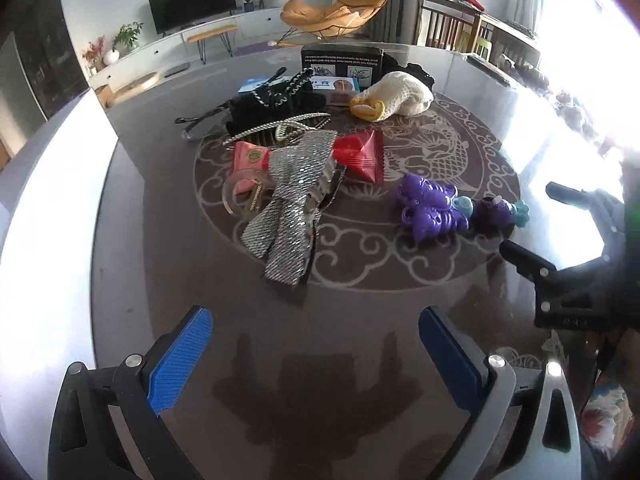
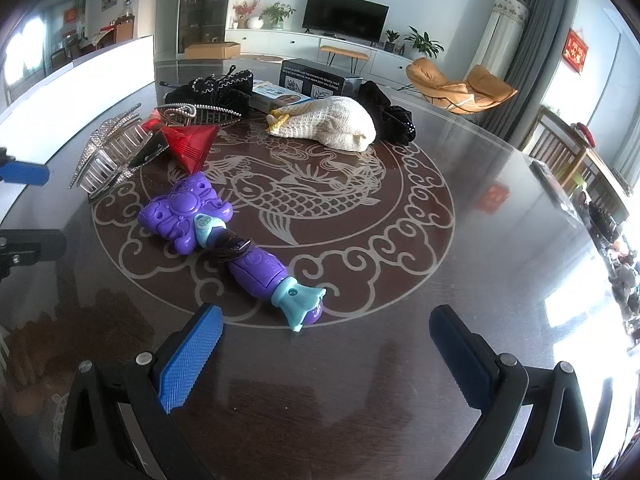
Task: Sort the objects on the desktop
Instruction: 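Lower the left gripper onto the silver rhinestone bow clip and close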
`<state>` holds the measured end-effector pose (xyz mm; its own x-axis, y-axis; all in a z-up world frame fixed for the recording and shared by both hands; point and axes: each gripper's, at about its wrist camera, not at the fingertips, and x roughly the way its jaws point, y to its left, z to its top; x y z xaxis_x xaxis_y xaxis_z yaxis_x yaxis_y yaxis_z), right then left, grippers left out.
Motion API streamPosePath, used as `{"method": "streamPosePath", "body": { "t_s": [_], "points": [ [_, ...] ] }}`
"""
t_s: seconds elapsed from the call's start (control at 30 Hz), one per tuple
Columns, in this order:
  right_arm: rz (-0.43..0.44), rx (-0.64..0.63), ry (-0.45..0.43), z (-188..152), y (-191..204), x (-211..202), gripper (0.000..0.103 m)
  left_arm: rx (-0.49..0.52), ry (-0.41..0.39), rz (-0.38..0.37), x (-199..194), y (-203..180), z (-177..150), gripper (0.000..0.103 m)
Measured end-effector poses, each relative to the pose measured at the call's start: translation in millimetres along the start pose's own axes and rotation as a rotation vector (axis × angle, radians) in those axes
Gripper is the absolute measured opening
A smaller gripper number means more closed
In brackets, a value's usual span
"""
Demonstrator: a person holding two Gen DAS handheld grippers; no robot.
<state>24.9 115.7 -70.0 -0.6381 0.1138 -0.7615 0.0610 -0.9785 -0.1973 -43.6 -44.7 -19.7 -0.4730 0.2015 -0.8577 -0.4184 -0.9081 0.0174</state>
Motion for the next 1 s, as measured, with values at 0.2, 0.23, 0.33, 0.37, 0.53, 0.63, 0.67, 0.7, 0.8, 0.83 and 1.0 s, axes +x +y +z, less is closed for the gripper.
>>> {"method": "streamPosePath", "body": {
  "t_s": [0.2, 0.23, 0.33, 0.37, 0.53, 0.63, 0.67, 0.7, 0.8, 0.83, 1.0],
  "points": [
    [-0.002, -0.001, -0.001, 0, 0, 0, 0.103, -0.031, -0.014, 0.028, -11, 12, 7, 0.103],
    [-0.002, -0.001, 0.000, 0, 0, 0, 0.103, -0.054, -0.018, 0.023, -13, 16, 9, 0.103],
    [-0.002, -0.001, -0.001, 0, 0, 0, 0.103, -0.106, -0.023, -0.010, -18, 25, 18, 0.103],
    [-0.002, -0.001, -0.001, 0, 0, 0, 0.103, -0.112, -0.024, -0.016, -20, 27, 22, 0.103],
    [-0.001, -0.001, 0.000, 0, 0, 0, 0.103, -0.016, 0.026, -0.034, -14, 22, 33, 0.103],
    [-0.002, -0.001, -0.001, 0, 0, 0, 0.103, 0.080, 0.039, -0.014, -8, 12, 33, 0.103],
    [-0.002, -0.002, -0.001, 0, 0, 0, 0.103, 0.097, 0.040, -0.006, -6, 10, 33, 0.103],
    [-0.002, -0.002, -0.001, 0, 0, 0, 0.103, 0.109, 0.041, 0.006, -4, 8, 35, 0.103],
    [0.000, 0.000, 0.000, 0, 0, 0, 0.103, 0.083, 0.054, -0.002, 10, 11, 47, 0.103],
    [0.002, 0.001, 0.001, 0, -1, 0, 0.103, 0.070, 0.064, -0.018, 15, 12, 49, 0.103],
    [-0.002, -0.001, -0.001, 0, -1, 1, 0.103, 0.058, 0.135, -0.028, 53, 9, 56, 0.103]
  ]
}}
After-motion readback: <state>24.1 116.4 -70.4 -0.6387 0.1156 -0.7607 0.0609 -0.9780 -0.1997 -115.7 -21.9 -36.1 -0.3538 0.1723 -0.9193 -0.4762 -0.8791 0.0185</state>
